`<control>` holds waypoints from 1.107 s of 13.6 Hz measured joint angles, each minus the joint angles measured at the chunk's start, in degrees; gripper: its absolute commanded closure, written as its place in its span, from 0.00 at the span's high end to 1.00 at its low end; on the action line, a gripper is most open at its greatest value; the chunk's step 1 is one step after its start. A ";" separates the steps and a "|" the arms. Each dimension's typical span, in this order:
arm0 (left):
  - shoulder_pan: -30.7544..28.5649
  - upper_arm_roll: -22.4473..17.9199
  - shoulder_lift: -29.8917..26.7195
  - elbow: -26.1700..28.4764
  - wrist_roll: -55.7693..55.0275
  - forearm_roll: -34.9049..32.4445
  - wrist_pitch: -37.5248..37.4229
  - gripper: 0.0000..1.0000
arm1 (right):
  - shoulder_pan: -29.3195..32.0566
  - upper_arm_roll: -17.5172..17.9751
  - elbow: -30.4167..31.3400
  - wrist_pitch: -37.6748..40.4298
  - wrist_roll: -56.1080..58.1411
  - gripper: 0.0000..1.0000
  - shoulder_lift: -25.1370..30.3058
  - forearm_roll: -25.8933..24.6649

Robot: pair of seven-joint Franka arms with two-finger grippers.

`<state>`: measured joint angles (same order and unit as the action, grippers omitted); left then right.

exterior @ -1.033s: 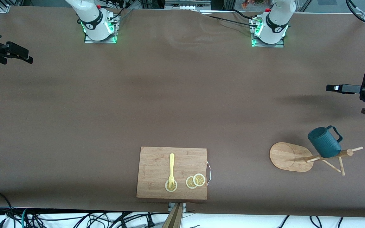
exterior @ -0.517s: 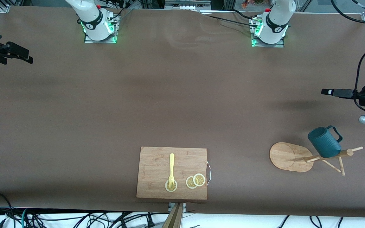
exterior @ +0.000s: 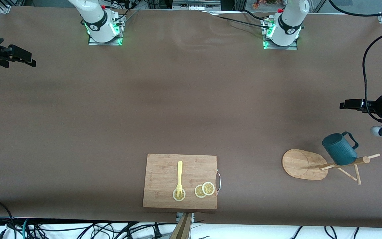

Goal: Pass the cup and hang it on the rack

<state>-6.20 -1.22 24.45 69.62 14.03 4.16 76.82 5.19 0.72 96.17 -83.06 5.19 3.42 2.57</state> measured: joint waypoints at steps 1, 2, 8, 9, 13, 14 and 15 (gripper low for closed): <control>0.16 -0.03 -1.25 -0.21 -0.08 -0.18 0.77 1.00 | 0.00 0.00 0.09 -0.16 0.00 1.00 -0.04 0.00; 0.14 -0.15 -2.70 -0.36 -0.08 -0.31 1.00 1.00 | 0.00 0.00 0.23 -0.46 0.00 1.00 -0.11 0.00; 0.16 -0.35 -11.14 1.21 -1.98 -1.13 -0.50 1.00 | -0.01 0.01 0.57 -2.25 0.00 1.00 -0.85 0.00; 0.42 -0.23 -12.49 2.73 -4.03 -1.33 -0.72 1.00 | -0.02 0.03 0.57 -2.32 0.00 1.00 -0.86 0.00; 2.23 1.63 -16.04 7.92 -9.31 -3.36 -0.87 1.00 | -0.09 0.07 0.57 -2.41 0.00 1.00 -0.98 0.00; 2.72 1.84 -15.93 8.47 -9.41 -3.49 -0.88 1.00 | -0.10 0.07 0.58 -2.44 0.00 1.00 -1.01 0.00; 3.34 1.98 -15.68 8.90 -9.49 -4.04 -0.88 1.00 | -0.11 0.08 0.58 -2.44 0.00 1.00 -1.04 0.00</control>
<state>-2.85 0.76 8.78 78.52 4.54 0.12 75.94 5.08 0.81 96.75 -85.49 5.19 2.38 2.57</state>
